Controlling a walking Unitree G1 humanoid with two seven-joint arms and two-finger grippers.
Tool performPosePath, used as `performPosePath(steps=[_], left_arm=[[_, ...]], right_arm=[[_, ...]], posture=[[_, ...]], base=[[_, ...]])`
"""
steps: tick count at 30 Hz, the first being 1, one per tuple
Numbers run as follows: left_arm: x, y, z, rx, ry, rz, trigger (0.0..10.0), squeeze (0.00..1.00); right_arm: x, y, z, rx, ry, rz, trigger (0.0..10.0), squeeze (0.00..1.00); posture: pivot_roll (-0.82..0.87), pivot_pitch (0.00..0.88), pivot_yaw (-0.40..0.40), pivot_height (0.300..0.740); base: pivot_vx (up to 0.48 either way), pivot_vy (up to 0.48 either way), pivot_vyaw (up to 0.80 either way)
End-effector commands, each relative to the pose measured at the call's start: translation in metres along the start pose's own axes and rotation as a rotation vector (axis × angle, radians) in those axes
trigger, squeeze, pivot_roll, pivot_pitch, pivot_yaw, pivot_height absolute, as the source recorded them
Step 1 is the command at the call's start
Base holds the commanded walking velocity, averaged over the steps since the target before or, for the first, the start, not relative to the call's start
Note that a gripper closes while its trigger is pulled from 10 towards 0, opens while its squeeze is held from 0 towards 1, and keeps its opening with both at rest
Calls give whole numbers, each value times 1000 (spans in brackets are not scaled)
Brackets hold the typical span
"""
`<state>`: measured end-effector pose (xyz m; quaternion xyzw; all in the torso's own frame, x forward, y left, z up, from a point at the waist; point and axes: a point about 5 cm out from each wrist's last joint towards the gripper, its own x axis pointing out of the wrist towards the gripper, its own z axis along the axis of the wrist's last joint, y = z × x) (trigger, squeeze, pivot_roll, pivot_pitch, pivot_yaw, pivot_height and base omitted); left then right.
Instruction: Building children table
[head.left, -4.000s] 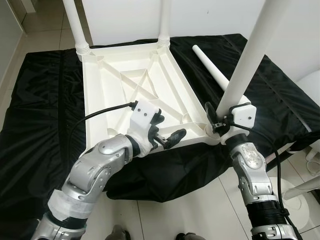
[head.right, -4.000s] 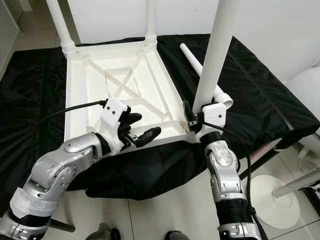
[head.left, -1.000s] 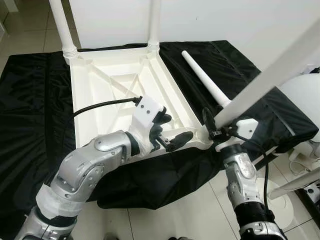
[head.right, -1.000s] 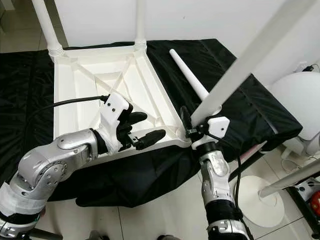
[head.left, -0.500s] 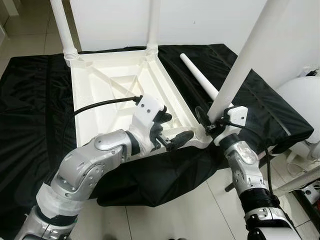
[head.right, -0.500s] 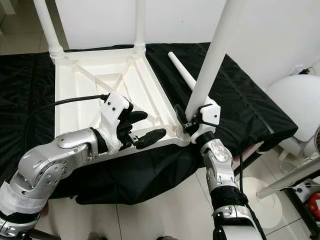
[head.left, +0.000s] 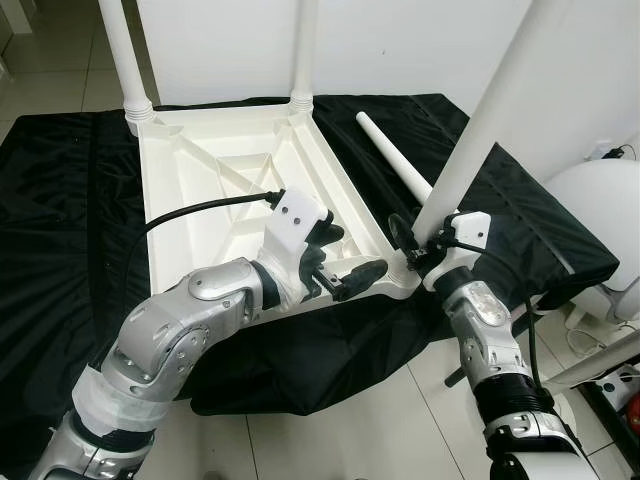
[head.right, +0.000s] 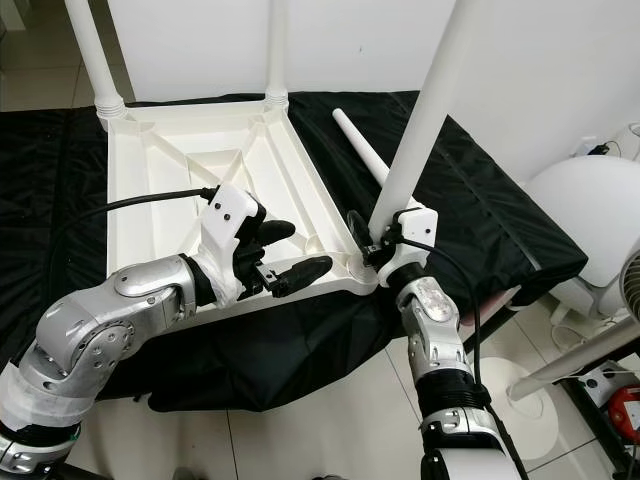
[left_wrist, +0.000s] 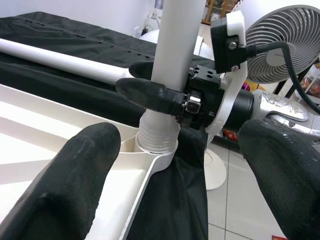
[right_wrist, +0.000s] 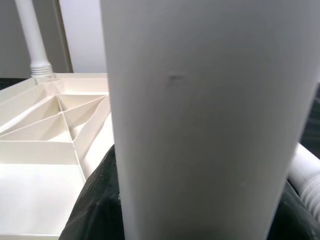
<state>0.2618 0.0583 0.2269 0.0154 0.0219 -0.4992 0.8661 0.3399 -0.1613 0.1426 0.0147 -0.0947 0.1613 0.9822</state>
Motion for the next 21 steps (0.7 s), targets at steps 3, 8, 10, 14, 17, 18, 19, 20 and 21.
performPosePath(steps=[3, 8, 10, 14, 17, 18, 19, 20, 21], left_arm=[[-1, -7, 6, 33, -19, -97, 10000, 0], [-2, -7, 5, 34, -19, -93, 10000, 0], [-2, -7, 6, 35, -19, -92, 10000, 0], [-2, -7, 6, 37, -20, -91, 10000, 0], [-1, -6, 6, 38, -22, -92, 10000, 0], [-1, -6, 6, 38, -22, -92, 10000, 0], [-1, -6, 7, 39, -23, -92, 10000, 0], [-1, -6, 7, 39, -23, -92, 10000, 0], [-1, -6, 7, 40, -23, -93, 10000, 0]], right_arm=[[-21, -1, -46, 31, 228, -165, 10000, 0], [-21, -1, -50, 70, 262, -331, 10000, 0], [-21, 3, -50, 65, 254, -371, 10000, 0], [-21, 9, -50, 69, 243, -417, 10000, 0], [-22, 21, -47, 83, 195, -510, 10000, 0], [-22, 21, -47, 83, 195, -510, 10000, 0], [-22, 26, -45, 87, 175, -544, 10000, 0], [-22, 26, -45, 87, 175, -544, 10000, 0], [-22, 30, -43, 85, 150, -553, 10000, 0]], posture=[[47, 78, -46, 740], [49, 73, -50, 740], [49, 73, -50, 740], [50, 68, -51, 740], [52, 62, -53, 740], [52, 62, -53, 740], [52, 62, -53, 740], [52, 62, -53, 740], [52, 59, -53, 740]], base=[[0, 0, 0], [0, 0, 0], [0, 0, 0], [0, 0, 0], [0, 0, 0], [0, 0, 0], [0, 0, 0], [0, 0, 0], [0, 0, 0]])
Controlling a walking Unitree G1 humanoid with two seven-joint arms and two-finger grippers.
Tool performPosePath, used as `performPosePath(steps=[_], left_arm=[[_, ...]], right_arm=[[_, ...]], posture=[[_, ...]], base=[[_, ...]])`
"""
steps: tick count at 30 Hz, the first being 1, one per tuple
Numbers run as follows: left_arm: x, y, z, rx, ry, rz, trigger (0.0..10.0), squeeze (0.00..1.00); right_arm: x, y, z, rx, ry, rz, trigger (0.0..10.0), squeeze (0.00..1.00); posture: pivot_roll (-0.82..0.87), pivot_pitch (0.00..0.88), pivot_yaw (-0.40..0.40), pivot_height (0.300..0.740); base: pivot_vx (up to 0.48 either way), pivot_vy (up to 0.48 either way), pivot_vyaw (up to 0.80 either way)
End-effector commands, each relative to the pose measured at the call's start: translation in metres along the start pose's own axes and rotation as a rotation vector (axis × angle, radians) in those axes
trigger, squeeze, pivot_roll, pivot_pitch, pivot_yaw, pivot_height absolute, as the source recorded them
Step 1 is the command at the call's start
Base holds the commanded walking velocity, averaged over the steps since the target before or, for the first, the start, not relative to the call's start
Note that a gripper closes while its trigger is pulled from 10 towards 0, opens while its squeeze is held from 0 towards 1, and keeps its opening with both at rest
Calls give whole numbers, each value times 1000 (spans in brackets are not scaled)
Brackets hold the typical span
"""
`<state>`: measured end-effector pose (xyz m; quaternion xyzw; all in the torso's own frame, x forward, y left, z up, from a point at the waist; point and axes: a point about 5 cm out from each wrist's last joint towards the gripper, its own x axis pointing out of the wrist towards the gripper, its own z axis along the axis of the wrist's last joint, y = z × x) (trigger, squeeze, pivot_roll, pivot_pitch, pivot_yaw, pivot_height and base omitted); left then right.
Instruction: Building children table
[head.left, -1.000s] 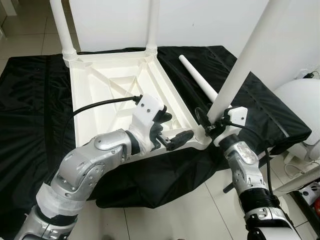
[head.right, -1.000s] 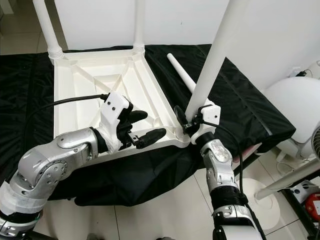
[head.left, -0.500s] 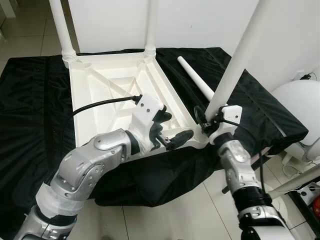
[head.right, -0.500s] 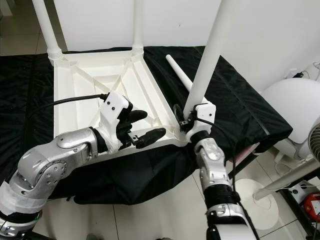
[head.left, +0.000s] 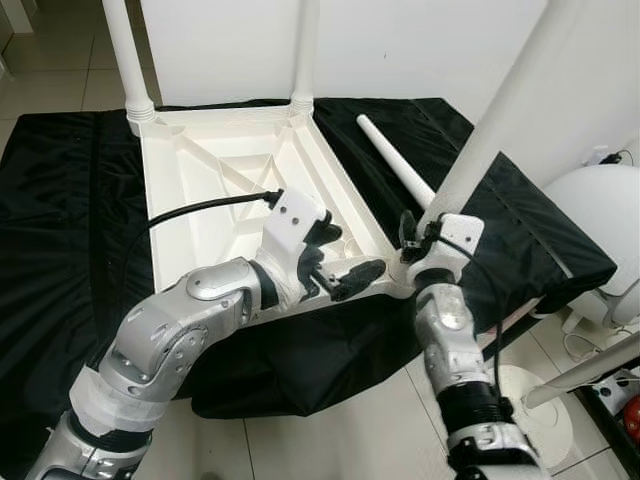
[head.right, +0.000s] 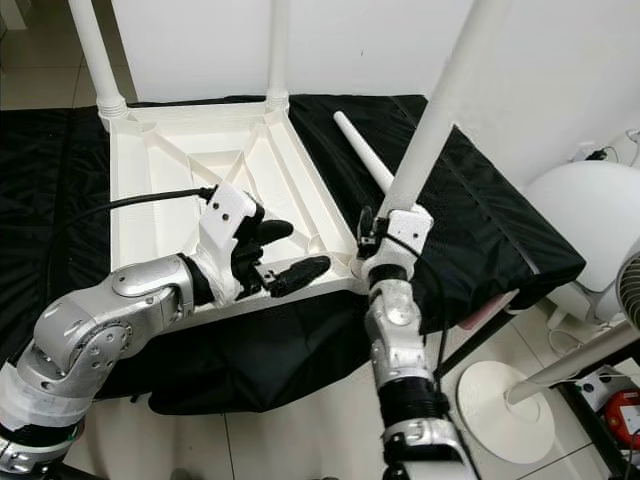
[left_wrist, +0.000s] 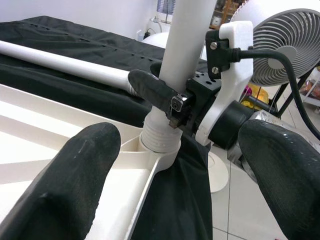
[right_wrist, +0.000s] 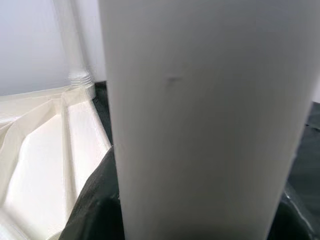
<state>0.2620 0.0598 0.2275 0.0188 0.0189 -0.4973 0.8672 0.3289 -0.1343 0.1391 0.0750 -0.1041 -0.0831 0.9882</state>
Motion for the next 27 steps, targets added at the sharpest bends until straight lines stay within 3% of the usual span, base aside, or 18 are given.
performPosePath(steps=[1, 9, 12, 17, 22, 27], left_arm=[[0, -7, 6, 31, -22, -97, 10000, 0], [0, -8, 6, 37, -22, -103, 10000, 0], [0, -8, 6, 36, -21, -103, 10000, 0], [0, -8, 6, 37, -20, -106, 10000, 0], [-1, -8, 6, 37, -20, -106, 10000, 0], [0, -8, 6, 39, -20, -109, 10000, 0]], right_arm=[[-19, -11, -39, -34, 187, -63, 10000, 0], [-26, -13, -32, -21, 122, -80, 10000, 0], [-23, -21, -32, -20, 148, -179, 10000, 0], [-17, -25, -31, 1, 188, -243, 10000, 0], [-13, -21, -29, 13, 198, -229, 10000, 0], [-10, -20, -31, -51, 244, -227, 10000, 0]], posture=[[52, 59, -53, 740], [51, 54, -54, 740], [53, 52, -53, 740], [55, 51, -49, 740], [55, 51, -49, 740], [52, 51, -46, 740]], base=[[0, 0, 0], [0, 0, 0], [0, 0, 0], [0, 0, 0], [0, 0, 0], [0, 0, 0]])
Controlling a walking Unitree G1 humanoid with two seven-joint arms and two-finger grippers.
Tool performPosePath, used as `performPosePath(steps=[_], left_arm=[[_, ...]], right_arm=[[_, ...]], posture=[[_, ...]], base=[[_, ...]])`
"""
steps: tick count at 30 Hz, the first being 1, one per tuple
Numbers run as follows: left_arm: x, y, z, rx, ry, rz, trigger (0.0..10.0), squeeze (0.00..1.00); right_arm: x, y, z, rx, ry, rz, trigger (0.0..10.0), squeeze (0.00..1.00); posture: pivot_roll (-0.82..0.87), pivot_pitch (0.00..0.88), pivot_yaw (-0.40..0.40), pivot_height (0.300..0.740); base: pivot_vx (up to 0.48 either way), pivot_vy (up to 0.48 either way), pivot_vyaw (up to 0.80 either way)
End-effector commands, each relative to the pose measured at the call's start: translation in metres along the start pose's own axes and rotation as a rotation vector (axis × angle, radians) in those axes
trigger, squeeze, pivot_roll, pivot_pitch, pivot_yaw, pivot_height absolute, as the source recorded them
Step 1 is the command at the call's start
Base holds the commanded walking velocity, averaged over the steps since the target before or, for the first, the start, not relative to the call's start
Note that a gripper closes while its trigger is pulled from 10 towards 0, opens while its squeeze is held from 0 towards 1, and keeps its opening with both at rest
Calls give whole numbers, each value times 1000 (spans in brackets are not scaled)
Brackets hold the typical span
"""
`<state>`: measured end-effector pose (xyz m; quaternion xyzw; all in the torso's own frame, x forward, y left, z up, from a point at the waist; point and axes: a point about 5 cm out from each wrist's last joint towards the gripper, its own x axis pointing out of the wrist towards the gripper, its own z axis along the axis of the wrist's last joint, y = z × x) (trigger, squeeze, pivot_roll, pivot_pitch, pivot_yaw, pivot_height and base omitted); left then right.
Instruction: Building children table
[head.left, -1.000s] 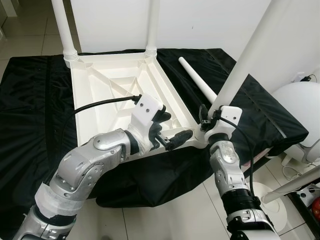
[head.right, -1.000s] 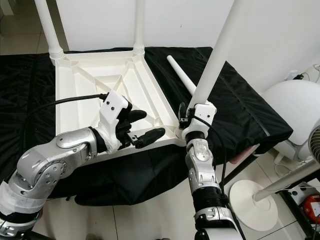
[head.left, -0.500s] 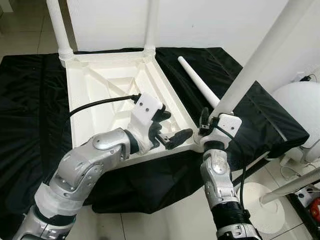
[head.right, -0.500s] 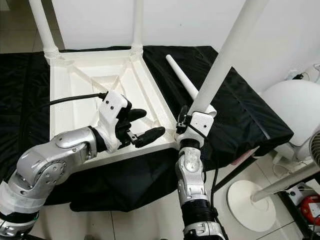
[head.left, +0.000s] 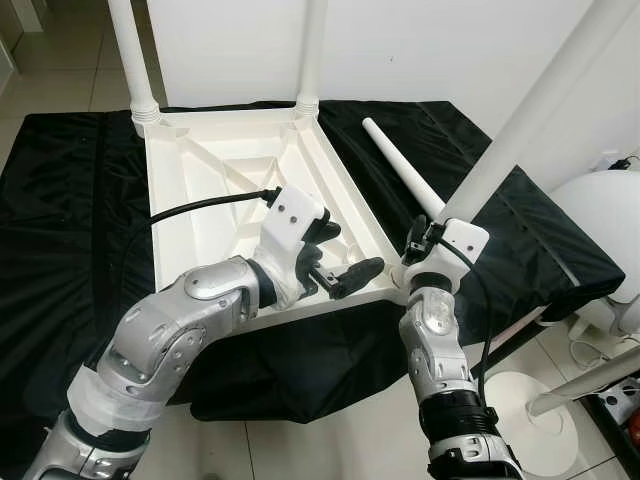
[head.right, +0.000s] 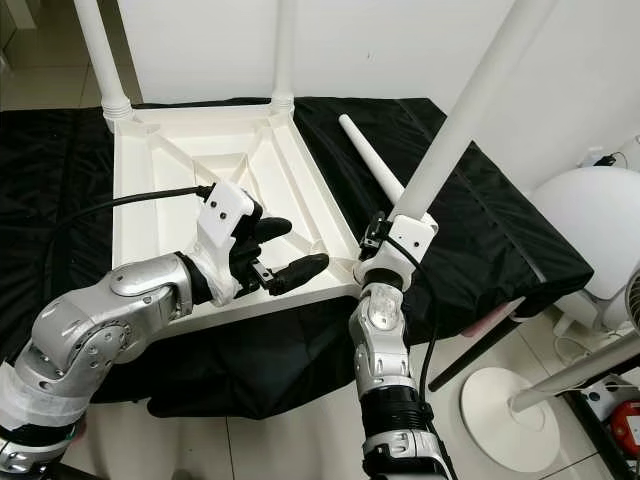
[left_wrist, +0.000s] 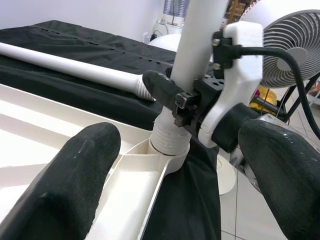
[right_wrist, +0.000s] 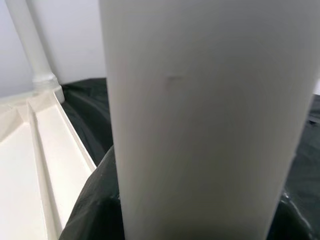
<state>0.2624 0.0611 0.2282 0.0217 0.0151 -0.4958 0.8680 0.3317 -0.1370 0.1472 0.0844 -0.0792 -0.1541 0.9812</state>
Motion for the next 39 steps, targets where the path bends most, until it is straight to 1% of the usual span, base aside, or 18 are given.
performPosePath(steps=[1, 4, 10, 11, 12, 14, 15, 16, 17, 19, 21, 22, 24, 26, 35, 37, 38, 39], left_arm=[[1, -9, 6, 30, -17, -113, 10000, 0], [1, -9, 6, 30, -17, -113, 10000, 0], [1, -9, 5, 30, -17, -113, 10000, 0], [1, -9, 5, 31, -17, -112, 10000, 0], [1, -9, 5, 31, -17, -112, 10000, 0], [1, -8, 5, 29, -18, -110, 10000, 0], [1, -8, 5, 29, -18, -110, 10000, 0], [1, -8, 5, 30, -18, -109, 10000, 0], [1, -8, 5, 30, -18, -109, 10000, 0], [0, -8, 5, 30, -18, -108, 10000, 0], [0, -8, 5, 30, -18, -108, 10000, 0], [1, -8, 5, 30, -18, -109, 10000, 0], [1, -8, 5, 30, -18, -109, 10000, 0], [1, -6, 5, 33, -18, -108, 10000, 0], [1, -4, 7, 41, -20, -106, 10000, 0], [2, -2, 8, 47, -23, -105, 10000, 0], [4, 3, 13, 57, -37, -99, 10000, 0], [4, 3, 13, 57, -37, -99, 10000, 0]], right_arm=[[-10, -21, -39, -65, 200, -81, 10000, 0], [-9, -22, -39, -96, 206, -89, 10000, 0], [-9, -22, -36, -98, 200, -96, 10000, 0], [-9, -20, -31, -92, 162, -79, 10000, 0], [-9, -20, -31, -92, 162, -79, 10000, 0], [-8, -19, -12, -92, 45, -52, 10000, 0], [-8, -19, -12, -92, 45, -52, 10000, 0], [-7, -17, 3, -78, -37, -35, 10000, 0], [-7, -17, 3, -78, -37, -35, 10000, 0], [-8, -15, 26, -53, -156, -10, 10000, 0], [-8, -15, 26, -53, -156, -10, 10000, 0], [-9, -14, 37, -39, -216, 5, 10000, 0], [-9, -14, 37, -39, -216, 5, 10000, 0], [-10, -10, 53, -26, -285, 44, 10000, 0], [-10, -7, 60, -12, -309, 85, 10000, 0], [-8, -6, 61, -15, -307, 112, 10000, 0], [-2, -7, 59, -39, -266, 185, 10000, 0], [-2, -7, 59, -39, -266, 185, 10000, 0]], posture=[[52, 51, -46, 740], [52, 51, -46, 740], [51, 51, -47, 740], [51, 52, -50, 740], [51, 52, -50, 740], [51, 52, -51, 740], [51, 52, -51, 740], [51, 53, -51, 740], [51, 53, -51, 740], [49, 52, -51, 740], [49, 52, -51, 740], [47, 51, -50, 740], [47, 51, -50, 740], [45, 51, -48, 740], [45, 53, -46, 740], [50, 58, -49, 740], [53, 63, -50, 740], [53, 63, -50, 740]], base=[[0, 0, 0], [0, 0, 0], [0, 0, 0], [0, 0, 0], [0, 0, 0], [0, 0, 0], [0, 0, 0], [0, 0, 0], [0, 0, 0], [0, 0, 0], [0, 0, 0], [0, 0, 0], [0, 0, 0], [0, 0, 0], [0, 0, 0], [0, 0, 0], [0, 0, 0], [0, 0, 0]])
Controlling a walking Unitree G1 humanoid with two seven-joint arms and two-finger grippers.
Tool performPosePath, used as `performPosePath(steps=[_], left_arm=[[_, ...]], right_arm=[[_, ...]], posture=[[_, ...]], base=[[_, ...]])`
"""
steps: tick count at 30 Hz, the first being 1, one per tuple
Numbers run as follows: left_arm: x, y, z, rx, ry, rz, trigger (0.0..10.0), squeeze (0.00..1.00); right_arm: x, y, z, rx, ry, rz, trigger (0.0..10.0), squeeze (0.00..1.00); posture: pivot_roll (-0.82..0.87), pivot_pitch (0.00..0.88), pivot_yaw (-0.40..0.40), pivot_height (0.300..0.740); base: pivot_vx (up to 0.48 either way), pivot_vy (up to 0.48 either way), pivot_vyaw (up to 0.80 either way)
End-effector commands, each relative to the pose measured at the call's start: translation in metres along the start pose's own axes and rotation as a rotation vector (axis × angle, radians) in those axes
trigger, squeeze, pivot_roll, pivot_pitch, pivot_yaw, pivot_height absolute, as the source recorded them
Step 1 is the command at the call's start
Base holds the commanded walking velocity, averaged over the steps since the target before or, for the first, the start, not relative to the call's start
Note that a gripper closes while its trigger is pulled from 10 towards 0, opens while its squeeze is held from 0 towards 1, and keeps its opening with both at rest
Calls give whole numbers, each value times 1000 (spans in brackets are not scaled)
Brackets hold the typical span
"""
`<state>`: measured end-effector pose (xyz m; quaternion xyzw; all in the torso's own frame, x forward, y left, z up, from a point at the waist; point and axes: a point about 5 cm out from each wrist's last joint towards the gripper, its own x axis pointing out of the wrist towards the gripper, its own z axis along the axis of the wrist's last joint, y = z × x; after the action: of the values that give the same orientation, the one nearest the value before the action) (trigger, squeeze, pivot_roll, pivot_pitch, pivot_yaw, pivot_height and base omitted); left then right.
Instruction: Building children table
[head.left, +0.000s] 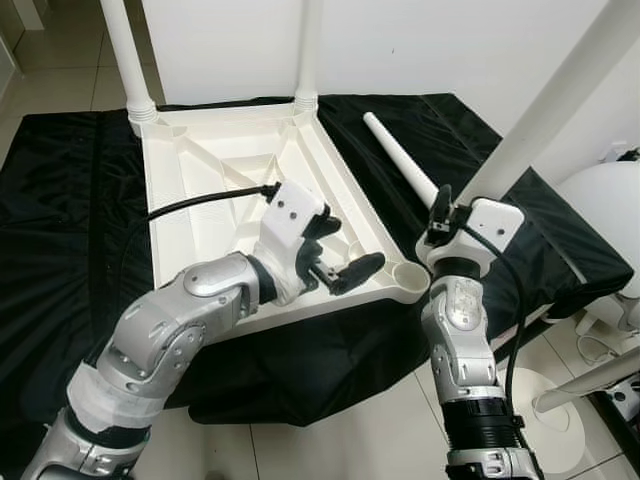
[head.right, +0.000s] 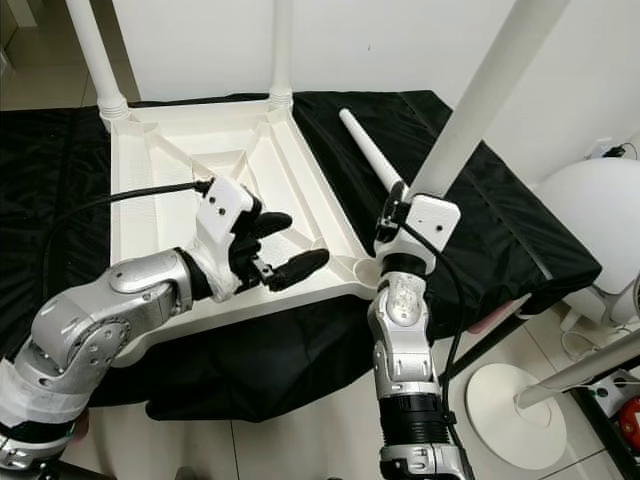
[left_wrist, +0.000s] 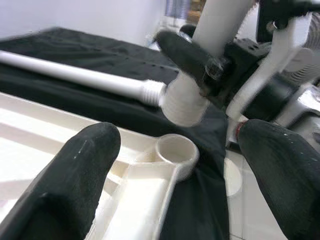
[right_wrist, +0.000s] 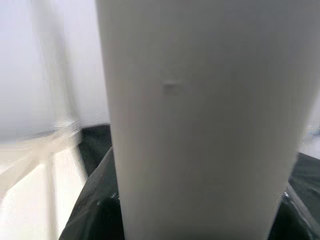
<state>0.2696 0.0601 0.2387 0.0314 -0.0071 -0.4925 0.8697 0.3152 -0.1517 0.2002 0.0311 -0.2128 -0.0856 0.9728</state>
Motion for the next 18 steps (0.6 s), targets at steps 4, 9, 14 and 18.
performPosePath(steps=[4, 9, 14, 18], left_arm=[[3, 10, 16, 22, -53, -101, 10000, 0], [4, 17, 29, 12, -106, -101, 10000, 0], [17, 22, 56, 37, -205, -121, 10000, 0], [21, 19, 63, 52, -223, -163, 10000, 0]], right_arm=[[15, -10, -6, -69, 105, 162, 10000, 0], [20, -17, -9, -93, 175, 250, 10000, 0], [25, -11, -3, -81, 214, 466, 10000, 0], [24, -7, -2, -82, 231, 552, 10000, 0]], posture=[[45, 66, -44, 740], [41, 66, -43, 740], [39, 61, -41, 740], [39, 61, -41, 740]], base=[[0, 0, 0], [0, 0, 0], [0, 0, 0], [0, 0, 0]])
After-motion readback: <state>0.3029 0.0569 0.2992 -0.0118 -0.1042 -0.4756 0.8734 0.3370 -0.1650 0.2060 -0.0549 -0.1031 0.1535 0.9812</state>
